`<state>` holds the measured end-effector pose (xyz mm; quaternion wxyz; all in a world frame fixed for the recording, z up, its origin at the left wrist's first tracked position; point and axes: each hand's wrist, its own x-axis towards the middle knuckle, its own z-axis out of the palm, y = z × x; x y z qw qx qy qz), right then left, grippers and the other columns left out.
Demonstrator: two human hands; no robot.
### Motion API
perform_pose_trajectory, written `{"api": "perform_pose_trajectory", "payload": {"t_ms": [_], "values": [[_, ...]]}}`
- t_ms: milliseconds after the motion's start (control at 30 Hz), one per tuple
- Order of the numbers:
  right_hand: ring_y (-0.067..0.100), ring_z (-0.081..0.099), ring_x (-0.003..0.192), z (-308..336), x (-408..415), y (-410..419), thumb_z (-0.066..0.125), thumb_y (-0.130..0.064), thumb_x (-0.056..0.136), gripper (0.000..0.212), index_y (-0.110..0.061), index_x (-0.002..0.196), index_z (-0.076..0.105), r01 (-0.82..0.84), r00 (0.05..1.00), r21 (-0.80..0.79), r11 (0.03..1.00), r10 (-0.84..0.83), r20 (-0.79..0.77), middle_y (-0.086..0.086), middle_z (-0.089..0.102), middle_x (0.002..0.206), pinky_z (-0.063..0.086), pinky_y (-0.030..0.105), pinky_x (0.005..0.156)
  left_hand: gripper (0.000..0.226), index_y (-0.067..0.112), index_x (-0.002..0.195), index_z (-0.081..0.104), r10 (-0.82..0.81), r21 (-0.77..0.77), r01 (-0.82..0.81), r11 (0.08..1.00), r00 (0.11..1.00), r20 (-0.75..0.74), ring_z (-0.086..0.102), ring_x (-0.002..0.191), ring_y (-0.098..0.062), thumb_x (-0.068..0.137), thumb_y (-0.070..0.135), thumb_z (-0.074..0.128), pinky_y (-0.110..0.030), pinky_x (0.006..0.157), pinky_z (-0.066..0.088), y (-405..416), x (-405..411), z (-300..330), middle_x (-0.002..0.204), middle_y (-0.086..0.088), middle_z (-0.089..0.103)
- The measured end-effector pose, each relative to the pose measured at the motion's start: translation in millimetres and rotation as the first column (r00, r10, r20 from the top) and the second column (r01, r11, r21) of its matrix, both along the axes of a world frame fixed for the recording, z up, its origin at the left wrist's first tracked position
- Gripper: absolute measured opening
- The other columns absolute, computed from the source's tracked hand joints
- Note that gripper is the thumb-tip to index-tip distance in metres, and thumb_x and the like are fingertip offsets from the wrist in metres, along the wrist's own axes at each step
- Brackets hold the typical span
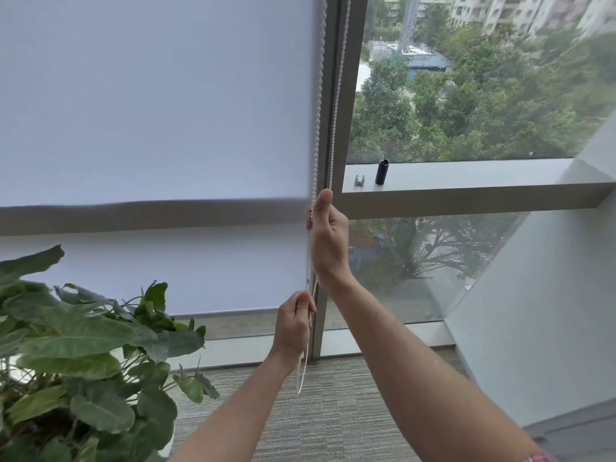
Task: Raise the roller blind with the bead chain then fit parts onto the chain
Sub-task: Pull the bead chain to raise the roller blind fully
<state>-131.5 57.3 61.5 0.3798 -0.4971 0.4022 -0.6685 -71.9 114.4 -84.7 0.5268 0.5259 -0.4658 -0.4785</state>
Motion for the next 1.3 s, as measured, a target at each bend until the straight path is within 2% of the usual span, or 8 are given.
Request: {"api": "perform_pose_trajectory", "payload": {"t_ms": [133, 533, 667, 800, 900, 1000, 1133, 1300], "values": [[0.01, 0.031, 0.049, 0.8, 4.5, 1.9, 0.033, -0.064, 0.096, 0.056, -0.022, 0.06, 0.042, -0.146, 0.983, -0.039, 0.989, 0.149, 0.111, -0.009, 0.037, 0.055, 0.026, 0.022, 0.047, 0.045, 0.024, 0.062, 0.051, -0.002, 0.018, 0.002, 1.0, 1.0, 0.013, 0.03, 0.045, -0.005, 0.101, 0.006, 0.039, -0.029, 0.046, 0.027, -4.9, -6.5, -0.4, 0.048, 0.012, 0.037], [0.007, 0.021, 0.042, -31.6, -15.2, 0.3, 0.037, -0.052, 0.099, 0.051, -0.032, 0.053, 0.028, 0.024, 0.997, -0.05, 0.998, -0.028, -0.075, -0.016, 0.028, 0.045, 0.02, 0.021, 0.042, 0.033, 0.026, 0.068, 0.058, -0.269, 0.04, 0.266, 0.963, 0.945, 0.186, 0.042, 0.059, -0.018, 0.097, 0.031, 0.043, -0.035, 0.06, 0.035, -4.6, -6.9, -9.8, 0.062, -0.004, 0.048], [0.011, 0.024, 0.041, -66.8, -24.4, 1.4, 0.037, -0.052, 0.098, 0.053, -0.033, 0.048, 0.035, 0.035, 0.993, 0.053, 0.998, -0.029, -0.113, -0.017, 0.029, 0.043, 0.02, 0.025, 0.045, 0.031, 0.03, 0.109, 0.069, -0.315, 0.106, 0.298, 0.949, 0.923, 0.222, 0.059, 0.11, -0.005, 0.088, 0.029, 0.045, -0.019, 0.091, 0.043, 1.1, 8.8, -19.5, 0.111, 0.012, 0.066], [0.009, 0.027, 0.042, -73.9, -26.8, -1.4, 0.036, -0.054, 0.098, 0.054, -0.033, 0.049, 0.039, 0.053, 0.985, 0.092, 0.994, -0.037, -0.169, -0.016, 0.032, 0.043, 0.023, 0.026, 0.046, 0.055, 0.009, 0.13, 0.061, -0.157, 0.097, 0.146, 0.984, 0.981, 0.115, 0.053, 0.126, -0.02, 0.083, 0.03, 0.042, -0.038, 0.109, 0.04, -18.3, 16.4, 4.7, 0.132, -0.006, 0.061], [0.002, 0.038, 0.044, -69.3, -21.6, -4.2, 0.035, -0.063, 0.096, 0.054, -0.035, 0.051, 0.046, 0.078, 0.979, 0.084, 0.993, -0.061, -0.193, -0.016, 0.043, 0.044, 0.034, 0.023, 0.045, 0.043, 0.009, 0.113, 0.07, -0.118, -0.048, 0.116, 0.992, 0.992, -0.039, 0.065, 0.109, -0.028, 0.093, 0.034, 0.041, -0.045, 0.097, 0.05, -35.9, 12.8, 48.6, 0.112, -0.015, 0.072], [0.002, 0.061, 0.058, -83.1, -14.7, -2.1, 0.035, -0.045, 0.102, 0.046, -0.037, 0.067, 0.064, 0.028, 0.98, 0.089, 0.996, -0.01, -0.197, -0.017, 0.065, 0.06, 0.049, 0.024, 0.056, 0.04, 0.01, 0.103, 0.072, -0.112, -0.201, 0.084, 0.976, 0.984, -0.136, 0.068, 0.095, -0.026, 0.098, 0.034, 0.041, -0.037, 0.087, 0.053, -45.0, 3.5, 91.4, 0.099, -0.014, 0.073], [0.01, 0.029, 0.049, -100.1, -10.8, 13.2, 0.035, -0.041, 0.102, 0.049, -0.019, 0.058, 0.036, 0.031, 0.976, 0.143, 0.989, 0.0, -0.216, -0.011, 0.034, 0.05, 0.025, 0.029, 0.049, 0.037, 0.015, 0.104, 0.07, -0.212, -0.384, 0.127, 0.915, 0.959, -0.188, 0.064, 0.081, -0.025, 0.101, 0.035, 0.039, -0.036, 0.077, 0.053, -50.5, -7.8, 134.2, 0.084, -0.008, 0.067], [0.018, 0.026, 0.053, -111.6, -10.4, 27.4, 0.035, -0.041, 0.101, 0.053, -0.006, 0.061, 0.032, -0.012, 0.979, 0.166, 0.986, 0.046, -0.2, 0.002, 0.03, 0.056, 0.021, 0.037, 0.051, 0.036, 0.017, 0.077, 0.067, -0.193, -0.338, 0.12, 0.934, 0.962, -0.191, 0.031, 0.045, -0.006, 0.101, 0.03, 0.042, -0.019, 0.044, 0.027, -49.4, -12.2, 142.9, 0.05, 0.012, 0.039]]}}
